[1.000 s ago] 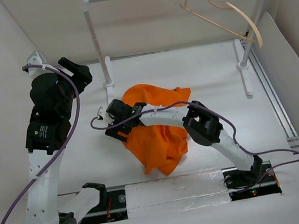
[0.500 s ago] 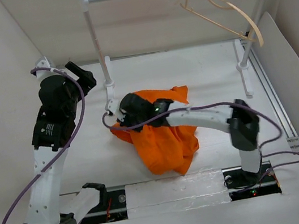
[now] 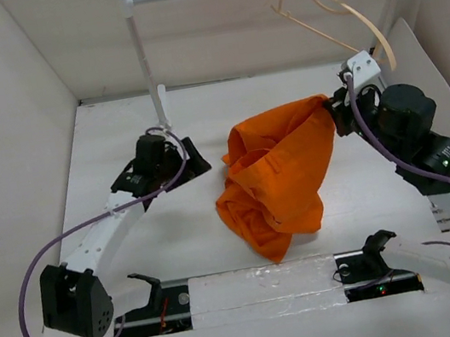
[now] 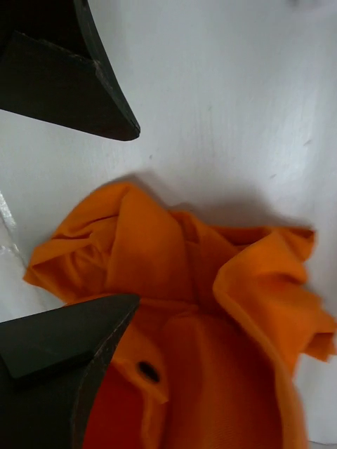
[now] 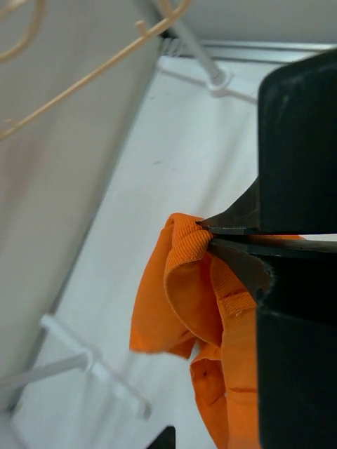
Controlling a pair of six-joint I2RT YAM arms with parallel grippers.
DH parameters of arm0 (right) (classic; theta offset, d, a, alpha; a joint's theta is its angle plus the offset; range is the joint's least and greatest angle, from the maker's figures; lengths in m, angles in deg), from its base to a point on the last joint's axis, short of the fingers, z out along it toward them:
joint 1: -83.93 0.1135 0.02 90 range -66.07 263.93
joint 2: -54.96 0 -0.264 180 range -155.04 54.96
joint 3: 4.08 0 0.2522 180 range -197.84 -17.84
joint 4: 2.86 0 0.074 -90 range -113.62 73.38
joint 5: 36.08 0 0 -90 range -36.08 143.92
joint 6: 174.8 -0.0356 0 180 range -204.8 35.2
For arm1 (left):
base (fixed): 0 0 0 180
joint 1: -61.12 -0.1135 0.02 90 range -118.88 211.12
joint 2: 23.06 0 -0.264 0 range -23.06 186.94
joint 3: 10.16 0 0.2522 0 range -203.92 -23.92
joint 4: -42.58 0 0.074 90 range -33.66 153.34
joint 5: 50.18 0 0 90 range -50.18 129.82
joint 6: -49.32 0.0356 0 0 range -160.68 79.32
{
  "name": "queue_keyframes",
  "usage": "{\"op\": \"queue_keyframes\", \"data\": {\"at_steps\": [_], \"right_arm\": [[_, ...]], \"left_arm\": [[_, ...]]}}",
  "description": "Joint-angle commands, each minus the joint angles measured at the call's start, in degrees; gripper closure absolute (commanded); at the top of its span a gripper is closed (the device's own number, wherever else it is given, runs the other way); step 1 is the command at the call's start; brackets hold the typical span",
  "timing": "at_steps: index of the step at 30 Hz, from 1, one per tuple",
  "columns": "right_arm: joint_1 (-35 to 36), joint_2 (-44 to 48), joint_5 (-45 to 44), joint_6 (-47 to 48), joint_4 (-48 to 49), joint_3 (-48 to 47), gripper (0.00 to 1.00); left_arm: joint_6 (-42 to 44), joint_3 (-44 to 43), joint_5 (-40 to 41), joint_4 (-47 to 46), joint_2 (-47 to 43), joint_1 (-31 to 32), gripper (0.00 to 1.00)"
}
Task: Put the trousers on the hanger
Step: Fold the trousers
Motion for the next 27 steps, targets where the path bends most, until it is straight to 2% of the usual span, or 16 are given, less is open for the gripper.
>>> {"op": "queue_keyframes", "data": {"at_steps": [1,6,11,14,15,17,18,19,23,24,27], "right_arm": [[-4.3,-0.3,-3.7,-0.1,-5.0,1.0,1.00],[-8.2,1.0,-0.9,0.8,-5.0,2.4,1.00],[-9.8,1.0,0.4,1.0,-4.1,2.5,1.00],[-9.8,-0.3,1.8,1.8,-3.0,0.7,1.00],[-10.3,-0.5,2.4,1.8,-3.0,-0.4,1.00],[-10.3,-1.2,3.1,1.9,-2.5,-1.1,1.00],[-10.3,-1.2,3.9,2.0,-2.0,-1.2,1.00],[-10.3,-1.1,4.2,2.0,-2.0,-1.6,1.00],[-10.3,0.3,5.1,3.3,-2.2,-3.6,1.00],[-10.9,1.0,6.0,3.4,-3.3,-4.4,1.00],[-12.7,1.5,10.2,3.3,-4.2,-8.0,1.00]], "left_arm": [[-2.0,2.7,-8.6,-9.0,1.8,4.8,0.12],[-2.5,8.4,-10.4,-11.5,8.0,11.2,0.10],[-2.2,6.8,-11.6,-12.9,15.4,17.7,0.09],[-2.7,6.0,-9.4,-13.4,20.4,19.2,0.24],[-3.1,6.4,-8.1,-14.1,20.8,19.2,0.37],[-3.6,6.0,-3.6,-13.2,21.7,18.7,0.57],[-3.7,5.1,-2.3,-12.4,21.5,17.9,0.88],[-3.7,4.8,-0.9,-10.5,20.6,16.8,1.00],[-0.8,1.4,6.0,-3.5,8.1,8.2,1.00],[0.2,-1.2,7.0,-1.6,2.3,3.2,1.00],[4.5,-7.5,9.4,6.1,-6.9,-5.2,1.00]]}}
